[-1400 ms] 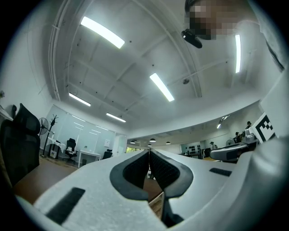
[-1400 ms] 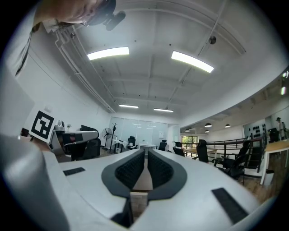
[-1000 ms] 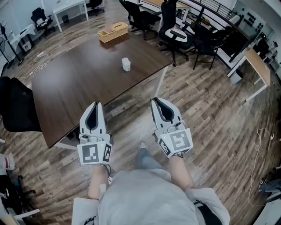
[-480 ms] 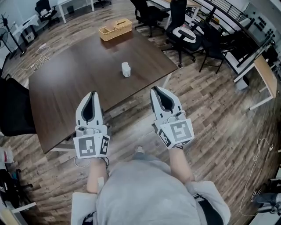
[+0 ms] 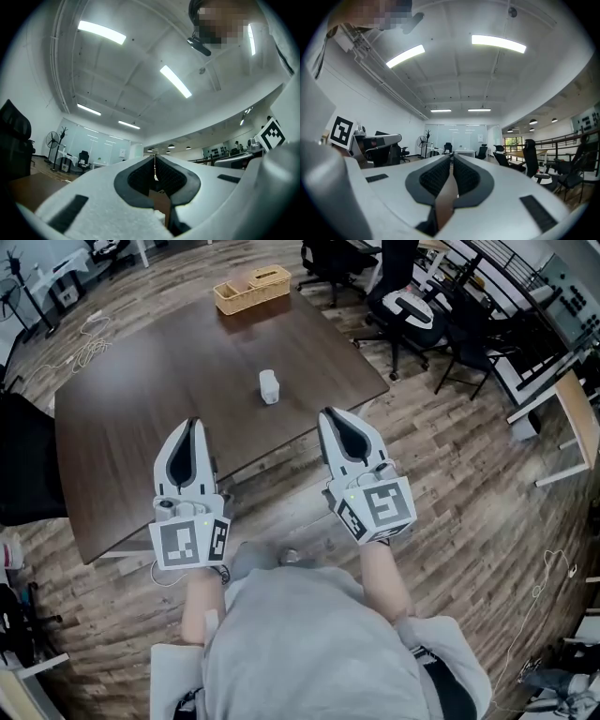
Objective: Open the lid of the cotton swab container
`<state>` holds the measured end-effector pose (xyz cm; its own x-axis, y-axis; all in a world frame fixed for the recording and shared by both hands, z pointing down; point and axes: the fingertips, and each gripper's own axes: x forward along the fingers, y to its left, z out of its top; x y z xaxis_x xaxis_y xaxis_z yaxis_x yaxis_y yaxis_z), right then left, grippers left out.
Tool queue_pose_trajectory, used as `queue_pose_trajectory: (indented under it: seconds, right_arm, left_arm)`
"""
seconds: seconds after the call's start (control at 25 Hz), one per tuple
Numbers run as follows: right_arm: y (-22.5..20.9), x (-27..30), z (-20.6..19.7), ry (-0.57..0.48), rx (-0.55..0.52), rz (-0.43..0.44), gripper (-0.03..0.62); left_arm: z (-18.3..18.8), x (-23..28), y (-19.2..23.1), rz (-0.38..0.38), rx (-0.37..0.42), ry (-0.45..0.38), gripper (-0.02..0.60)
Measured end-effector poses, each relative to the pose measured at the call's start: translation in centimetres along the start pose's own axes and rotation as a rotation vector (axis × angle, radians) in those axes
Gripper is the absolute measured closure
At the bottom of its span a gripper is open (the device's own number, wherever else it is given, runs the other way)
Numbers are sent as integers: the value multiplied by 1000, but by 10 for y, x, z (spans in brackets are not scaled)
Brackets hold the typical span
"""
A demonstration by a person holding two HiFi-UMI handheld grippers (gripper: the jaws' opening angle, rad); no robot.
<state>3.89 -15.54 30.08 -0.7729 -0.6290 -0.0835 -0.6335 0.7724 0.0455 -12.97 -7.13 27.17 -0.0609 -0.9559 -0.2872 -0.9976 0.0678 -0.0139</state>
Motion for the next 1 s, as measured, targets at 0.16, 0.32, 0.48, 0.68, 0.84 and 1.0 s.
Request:
queue_pose_trajectory:
  seconds: [0.16, 0.32, 0.48, 0.68, 0.84, 1.0]
  right_arm:
    - [-3, 26, -13, 28, 11, 5, 568]
    - [-9, 57, -22, 50, 13, -11, 568]
    - [-17, 91, -33, 83, 32, -39, 568]
    - [-28, 133, -48, 123, 40, -79, 568]
    - [-34, 161, -72, 183, 58, -103, 568]
    - [-33, 180, -108, 266, 94, -104, 568]
  left_arm:
    - [-19, 16, 19, 17, -12, 30, 569]
    - [-32, 43, 38, -1, -30, 41, 569]
    - [-43, 73, 54, -41, -26, 53, 569]
    - [-60, 109, 77, -83, -41, 78, 569]
    - [-73, 133, 93, -116, -43, 98, 569]
    - [-89, 151, 105, -149, -47, 124, 569]
